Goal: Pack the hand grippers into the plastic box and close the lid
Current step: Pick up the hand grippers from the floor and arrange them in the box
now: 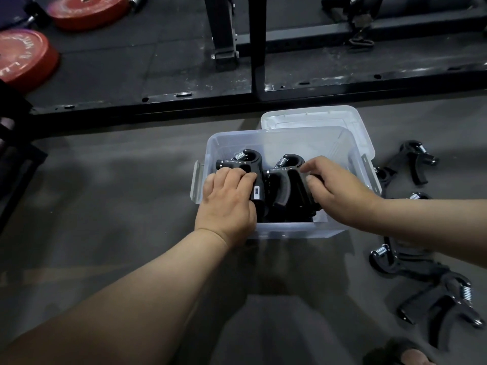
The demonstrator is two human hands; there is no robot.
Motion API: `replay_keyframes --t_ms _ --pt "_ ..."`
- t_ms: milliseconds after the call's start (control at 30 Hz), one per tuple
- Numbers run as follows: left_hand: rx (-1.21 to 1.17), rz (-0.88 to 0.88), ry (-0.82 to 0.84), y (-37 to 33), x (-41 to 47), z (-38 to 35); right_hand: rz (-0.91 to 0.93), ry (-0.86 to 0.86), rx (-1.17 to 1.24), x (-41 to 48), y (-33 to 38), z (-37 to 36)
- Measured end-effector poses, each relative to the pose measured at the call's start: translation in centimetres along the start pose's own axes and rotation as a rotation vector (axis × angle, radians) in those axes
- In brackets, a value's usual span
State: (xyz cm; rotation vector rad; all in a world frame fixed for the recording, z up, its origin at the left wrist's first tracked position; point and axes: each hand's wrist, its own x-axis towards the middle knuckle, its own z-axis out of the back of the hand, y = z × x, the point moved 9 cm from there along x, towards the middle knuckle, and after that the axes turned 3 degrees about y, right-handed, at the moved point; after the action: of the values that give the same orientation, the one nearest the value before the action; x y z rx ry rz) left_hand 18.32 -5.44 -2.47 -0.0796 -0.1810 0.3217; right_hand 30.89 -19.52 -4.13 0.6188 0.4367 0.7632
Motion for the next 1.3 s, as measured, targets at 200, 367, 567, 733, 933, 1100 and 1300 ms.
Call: replay_keyframes --t_ms 200,367,567,733,933,1100,1300 --pt "0.002 -0.179 -0.035 -2.7 -0.8 1.0 -0.007 -0.089 -0.043 -0.4 -1.2 3.4" --pt "-0.028 -0.416 -0.048 -9.8 -1.4 0.2 0.016 -0.152 0.026 -1.1 -3.3 4.6" --pt "0.08 -0.371 -0.011 -10.8 -0.2 -2.1 0.121 -0.401 0.09 -2.7 -4.7 6.8" --pt "0.115 -0.339 -0.009 -11.3 0.7 -2.7 -0.187 -0.423 0.08 -4.5 -12.7 6.2" --pt "0.094 -0.311 -0.031 -11.8 1.1 -2.7 -0.457 0.171 -0.261 -8.5 -20.6 0.7" --pt "0.09 -0.301 -0.042 -11.8 1.0 -2.6 0.041 0.612 -1.055 -11.4 -19.5 -4.1" --pt "0.086 -0.297 -0.04 -11.8 0.9 -2.7 0.184 0.643 -1.153 -9.9 -17.0 -4.1"
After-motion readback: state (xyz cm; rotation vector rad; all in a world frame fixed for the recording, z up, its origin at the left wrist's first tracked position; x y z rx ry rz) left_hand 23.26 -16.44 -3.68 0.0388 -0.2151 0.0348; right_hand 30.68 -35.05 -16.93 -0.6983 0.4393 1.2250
